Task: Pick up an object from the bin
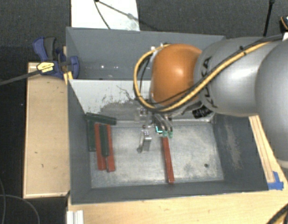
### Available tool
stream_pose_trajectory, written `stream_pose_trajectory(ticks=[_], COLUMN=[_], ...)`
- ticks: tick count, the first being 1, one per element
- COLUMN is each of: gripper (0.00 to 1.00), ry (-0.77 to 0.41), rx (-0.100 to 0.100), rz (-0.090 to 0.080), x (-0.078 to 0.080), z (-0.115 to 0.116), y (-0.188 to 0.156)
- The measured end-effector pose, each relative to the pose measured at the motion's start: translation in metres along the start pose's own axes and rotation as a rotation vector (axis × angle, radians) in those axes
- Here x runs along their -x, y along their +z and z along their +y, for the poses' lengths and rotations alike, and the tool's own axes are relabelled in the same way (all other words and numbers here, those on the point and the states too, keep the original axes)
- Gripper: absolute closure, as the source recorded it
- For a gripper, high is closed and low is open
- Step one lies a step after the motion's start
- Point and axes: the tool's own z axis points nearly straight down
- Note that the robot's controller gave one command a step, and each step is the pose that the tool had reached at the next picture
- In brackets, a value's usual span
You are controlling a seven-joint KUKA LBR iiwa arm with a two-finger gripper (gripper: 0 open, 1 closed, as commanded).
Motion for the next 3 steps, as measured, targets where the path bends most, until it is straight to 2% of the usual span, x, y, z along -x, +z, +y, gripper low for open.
stream_pose_trajectory(ticks=[1, 2, 3], gripper=[0.0, 0.0, 0.0], ry=[-0.006, -0.17, -0.582], rx=[-0.003, -0.002, -0.004], rz=[0.001, -0.011, -0.009], x=[-0.004, -0.077, -0.059], z=[-0.061, -0.155, -0.206], y=[0.087, 0.088, 0.089])
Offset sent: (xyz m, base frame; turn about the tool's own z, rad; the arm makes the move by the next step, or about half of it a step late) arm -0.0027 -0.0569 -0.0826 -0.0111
